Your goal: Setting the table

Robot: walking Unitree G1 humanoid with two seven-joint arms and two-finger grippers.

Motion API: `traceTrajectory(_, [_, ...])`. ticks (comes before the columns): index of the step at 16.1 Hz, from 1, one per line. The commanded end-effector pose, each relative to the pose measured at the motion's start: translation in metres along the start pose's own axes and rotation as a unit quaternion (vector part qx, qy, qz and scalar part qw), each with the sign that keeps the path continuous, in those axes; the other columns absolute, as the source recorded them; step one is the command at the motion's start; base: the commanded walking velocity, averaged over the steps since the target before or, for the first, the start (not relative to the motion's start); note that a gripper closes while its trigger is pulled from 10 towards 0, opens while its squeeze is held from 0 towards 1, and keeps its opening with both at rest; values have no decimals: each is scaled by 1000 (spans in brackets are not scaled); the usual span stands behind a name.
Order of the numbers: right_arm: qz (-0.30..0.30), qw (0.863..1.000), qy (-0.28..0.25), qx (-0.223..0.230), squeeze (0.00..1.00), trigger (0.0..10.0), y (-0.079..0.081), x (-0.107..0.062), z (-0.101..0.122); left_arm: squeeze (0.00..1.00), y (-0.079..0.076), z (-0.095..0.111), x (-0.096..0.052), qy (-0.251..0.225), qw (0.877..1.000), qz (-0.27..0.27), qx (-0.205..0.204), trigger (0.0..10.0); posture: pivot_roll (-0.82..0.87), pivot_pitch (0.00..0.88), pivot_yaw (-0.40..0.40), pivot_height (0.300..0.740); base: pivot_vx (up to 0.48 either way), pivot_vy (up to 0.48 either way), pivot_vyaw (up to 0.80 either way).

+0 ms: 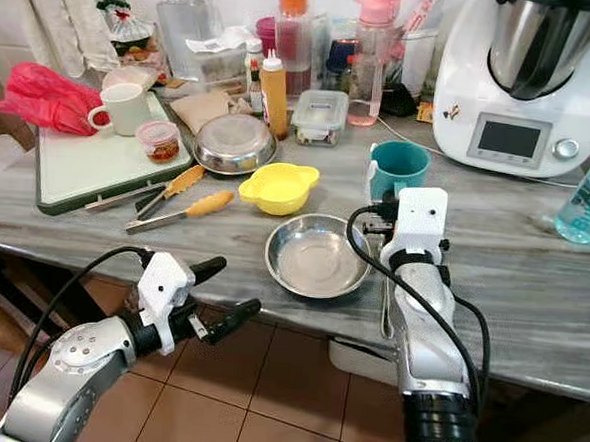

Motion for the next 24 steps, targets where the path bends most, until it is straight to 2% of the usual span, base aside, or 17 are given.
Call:
traceTrajectory(1, [9,1000,-2,10,0,10000,4,4,3,0,0,1,-3,6,1000,-1,9,10000,-124,47,82,740,0,0,0])
traceTrajectory(7, [45,999,5,15,0,10000,15,11,0,0,-1,2,-2,12,1000,0,9,10000,-119,49,81,740,0,0,0])
traceTrajectory(16, [73,997,16,-7,0,10000,7,17,-6,0,-1,1,-3,22,1000,1,7,10000,-119,43,82,740,0,0,0])
traceTrajectory(24, [105,994,12,-12,0,10000,16,23,-6,0,1,-4,-7,31,999,4,5,10000,-108,42,85,740,0,0,0])
Point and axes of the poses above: a point about 5 cm out from each wrist's last joint towards the gripper, its own x axis pointing out of the wrist towards the gripper, its own z axis along the axis of the wrist's last joint, y = z × x, the point moved 2 cm from there along x, pointing out of the wrist towards the gripper, and after that the axes turned 3 degrees about -x, right-handed, at the moved point
